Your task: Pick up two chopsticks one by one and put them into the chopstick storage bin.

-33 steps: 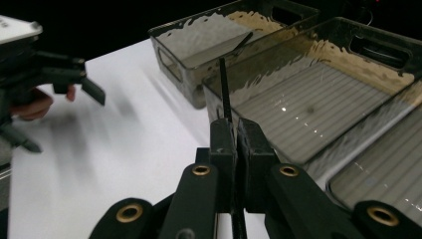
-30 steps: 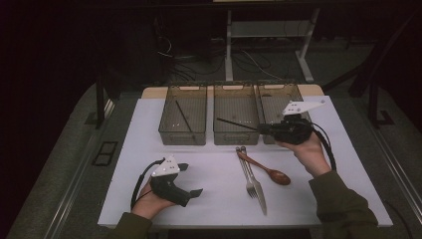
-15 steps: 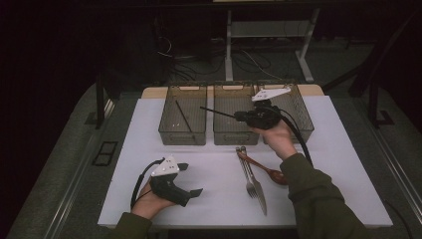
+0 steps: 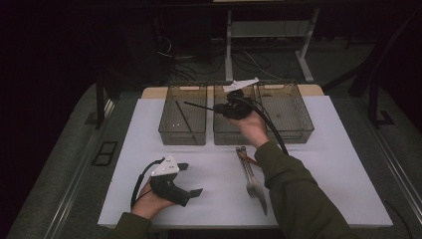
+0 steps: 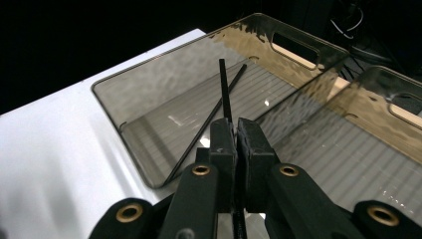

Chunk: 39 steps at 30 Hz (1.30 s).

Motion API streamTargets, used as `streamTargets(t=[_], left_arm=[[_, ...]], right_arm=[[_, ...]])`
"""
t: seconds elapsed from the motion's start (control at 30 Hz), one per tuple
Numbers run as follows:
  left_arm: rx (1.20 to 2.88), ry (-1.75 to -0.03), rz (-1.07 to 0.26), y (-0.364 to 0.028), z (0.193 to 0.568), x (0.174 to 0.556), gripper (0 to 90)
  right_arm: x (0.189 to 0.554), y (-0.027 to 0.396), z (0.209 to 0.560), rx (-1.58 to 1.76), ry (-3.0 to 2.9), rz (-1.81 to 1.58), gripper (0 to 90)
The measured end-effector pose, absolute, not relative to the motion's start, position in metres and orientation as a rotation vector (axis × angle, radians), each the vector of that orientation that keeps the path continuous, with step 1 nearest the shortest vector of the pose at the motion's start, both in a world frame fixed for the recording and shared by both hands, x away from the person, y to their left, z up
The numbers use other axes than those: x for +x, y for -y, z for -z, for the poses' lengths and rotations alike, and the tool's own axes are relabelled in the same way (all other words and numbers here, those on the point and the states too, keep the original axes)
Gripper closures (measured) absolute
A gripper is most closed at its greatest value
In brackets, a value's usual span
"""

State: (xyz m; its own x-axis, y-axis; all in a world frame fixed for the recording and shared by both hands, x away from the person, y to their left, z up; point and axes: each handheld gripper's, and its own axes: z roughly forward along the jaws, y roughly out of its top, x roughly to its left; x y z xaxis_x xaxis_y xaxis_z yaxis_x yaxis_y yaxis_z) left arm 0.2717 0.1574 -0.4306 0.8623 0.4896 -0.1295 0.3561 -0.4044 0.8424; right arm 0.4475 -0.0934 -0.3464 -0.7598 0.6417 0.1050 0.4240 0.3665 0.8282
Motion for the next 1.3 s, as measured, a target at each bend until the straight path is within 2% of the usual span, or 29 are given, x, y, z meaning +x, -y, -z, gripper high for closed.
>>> streamTargets(t=[0.57,1.07,1.13,1.3], left_arm=[[2.023,-0.608,-0.162,-0.159,0.43,0.272,0.1],[2.024,-0.606,-0.156,-0.159,0.43,0.273,0.1],[2.025,-0.605,-0.156,-0.159,0.43,0.273,0.1],[2.025,-0.606,-0.157,-0.159,0.43,0.273,0.1]], right_arm=[[0.487,0.034,0.368,1.03,-2.438,-1.208,85.0],[0.496,0.003,0.384,1.042,-2.478,-1.119,84.0],[0.495,0.002,0.383,1.041,-2.497,-1.133,75.7],[0.492,0.006,0.377,1.043,-2.52,-1.164,64.9]])
